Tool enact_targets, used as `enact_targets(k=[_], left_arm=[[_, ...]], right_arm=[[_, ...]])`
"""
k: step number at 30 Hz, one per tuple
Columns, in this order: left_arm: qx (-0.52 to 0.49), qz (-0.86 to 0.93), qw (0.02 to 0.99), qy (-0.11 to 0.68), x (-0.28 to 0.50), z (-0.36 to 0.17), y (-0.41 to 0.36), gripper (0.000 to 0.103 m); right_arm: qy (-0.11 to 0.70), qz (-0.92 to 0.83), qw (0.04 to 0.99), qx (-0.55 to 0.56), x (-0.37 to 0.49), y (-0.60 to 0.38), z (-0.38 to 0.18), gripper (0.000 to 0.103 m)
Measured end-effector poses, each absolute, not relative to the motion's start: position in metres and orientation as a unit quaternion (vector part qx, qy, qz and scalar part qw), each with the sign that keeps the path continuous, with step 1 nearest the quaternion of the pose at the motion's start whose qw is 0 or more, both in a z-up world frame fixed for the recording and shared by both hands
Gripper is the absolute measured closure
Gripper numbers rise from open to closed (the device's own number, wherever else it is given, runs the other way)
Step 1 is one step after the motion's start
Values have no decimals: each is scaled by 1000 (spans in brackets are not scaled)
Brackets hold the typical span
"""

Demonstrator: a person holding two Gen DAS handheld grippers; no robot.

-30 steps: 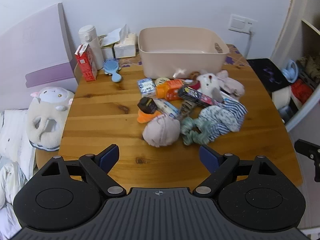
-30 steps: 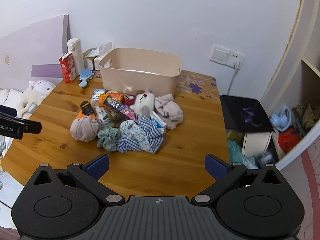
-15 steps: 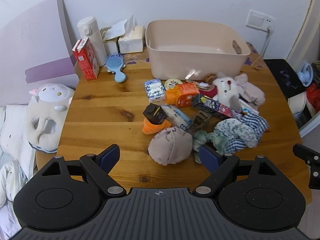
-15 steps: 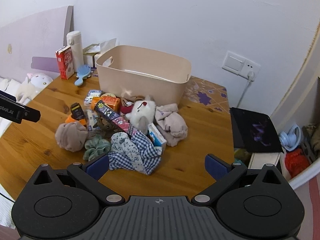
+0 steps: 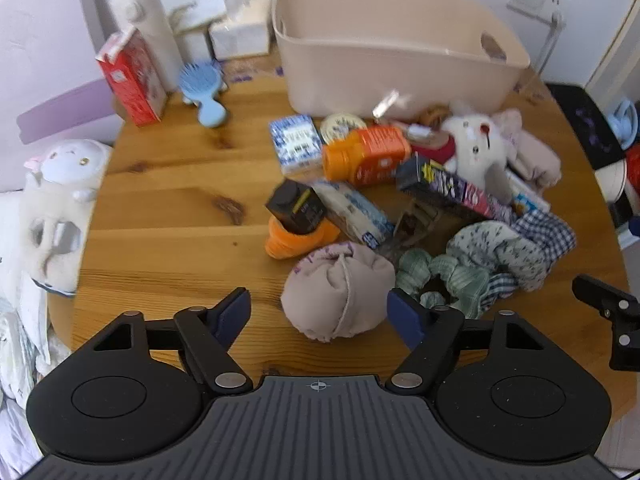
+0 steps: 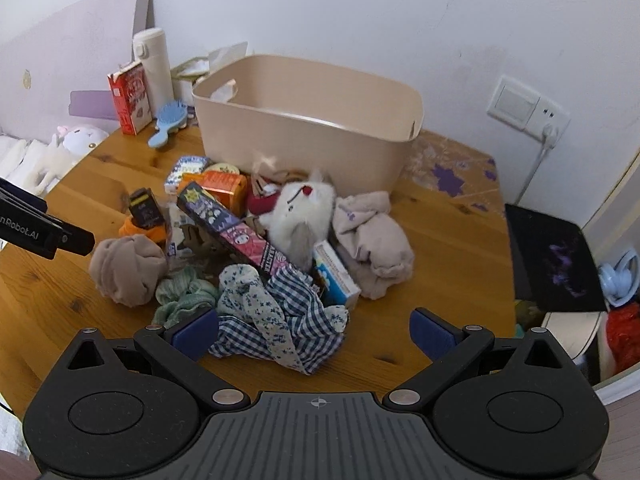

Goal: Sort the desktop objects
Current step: 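Grasp the beige knit pouch with the left gripper while the right grasps the checked cloth, then carry the pouch and checked cloth into the beige basket with both grippers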

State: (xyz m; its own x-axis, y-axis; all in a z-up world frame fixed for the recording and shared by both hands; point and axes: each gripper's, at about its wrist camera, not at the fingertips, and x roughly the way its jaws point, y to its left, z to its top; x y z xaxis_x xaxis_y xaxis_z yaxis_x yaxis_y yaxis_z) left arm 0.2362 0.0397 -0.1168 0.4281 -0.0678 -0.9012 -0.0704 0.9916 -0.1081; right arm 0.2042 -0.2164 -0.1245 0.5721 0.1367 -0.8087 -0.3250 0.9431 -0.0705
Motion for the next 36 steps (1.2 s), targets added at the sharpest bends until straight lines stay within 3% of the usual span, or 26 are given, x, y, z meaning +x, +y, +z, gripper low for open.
enact_targets(k=[18, 26, 29, 34, 36], left_arm=[[-68, -26, 816, 574, 272, -176, 26, 26], [-56, -28, 813, 579, 282, -197, 22, 27], [-49, -30, 814, 578, 281, -198, 22, 36], [-37, -38, 821, 569, 277, -197, 21, 49], [-38, -41, 823, 566, 274, -196, 22, 52]], right_arm=[[492, 161, 848, -117, 249, -196, -190, 0], [507, 157, 841, -106, 259, -197, -208, 14], [511, 166, 838, -95, 258, -197, -210, 29], [514, 186, 833, -81, 253, -195, -208, 67], [514, 194, 831, -86, 252, -192, -207, 76]])
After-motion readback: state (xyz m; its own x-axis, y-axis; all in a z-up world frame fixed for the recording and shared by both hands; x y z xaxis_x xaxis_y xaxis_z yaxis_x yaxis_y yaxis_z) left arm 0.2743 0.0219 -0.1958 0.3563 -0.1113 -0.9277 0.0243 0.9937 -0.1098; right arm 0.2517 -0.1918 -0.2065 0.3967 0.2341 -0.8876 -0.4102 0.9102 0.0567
